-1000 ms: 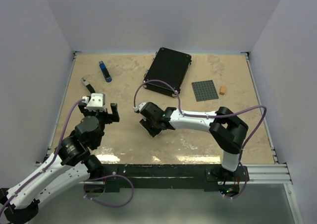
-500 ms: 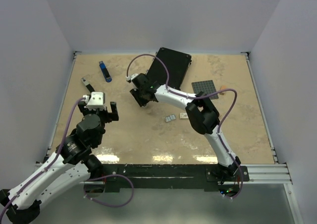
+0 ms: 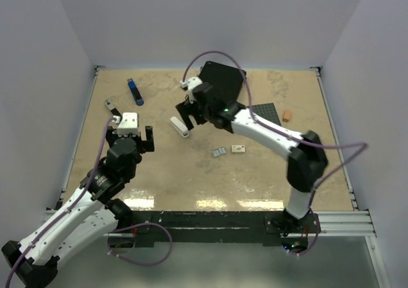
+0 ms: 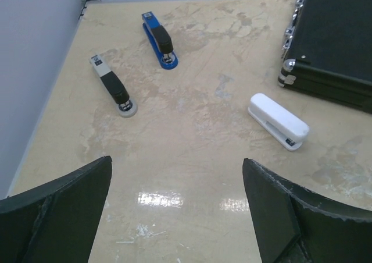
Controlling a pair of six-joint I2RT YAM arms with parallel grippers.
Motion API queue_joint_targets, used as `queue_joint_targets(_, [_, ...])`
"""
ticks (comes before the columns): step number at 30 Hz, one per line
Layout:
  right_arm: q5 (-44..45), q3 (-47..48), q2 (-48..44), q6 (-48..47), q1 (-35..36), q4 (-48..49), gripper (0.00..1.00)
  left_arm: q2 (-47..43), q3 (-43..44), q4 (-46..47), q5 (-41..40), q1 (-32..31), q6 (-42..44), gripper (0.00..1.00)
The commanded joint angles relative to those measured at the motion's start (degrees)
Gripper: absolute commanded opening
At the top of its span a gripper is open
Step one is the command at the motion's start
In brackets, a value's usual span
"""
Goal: Load the staples into the stapler
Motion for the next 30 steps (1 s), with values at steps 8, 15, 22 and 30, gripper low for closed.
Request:
queue_joint_targets(8, [23.9, -37.05, -51.7, 7.92, -0.43, 13.34, 0.98, 15.9, 4.22, 2.06, 5.01, 16.73, -7.51, 1.0])
queue_joint_targets(15, [26.97, -44.53, -69.2, 9.94, -0.34, 9.98, 0.98, 33.13, 13.7, 3.12, 11.96, 32.75, -12.34, 1.0])
queue_joint_targets(22, [26.89, -46.48, -75.64, 10.12, -0.43, 12.2, 0.98, 52.65, 25.04, 4.87, 14.68, 40.32, -15.6, 1.0])
queue_joint_targets(30, [25.22, -45.34, -72.74, 9.95, -0.34, 10.35, 0.98, 71.9, 38.23, 3.83, 15.12, 42.35, -17.44, 0.96])
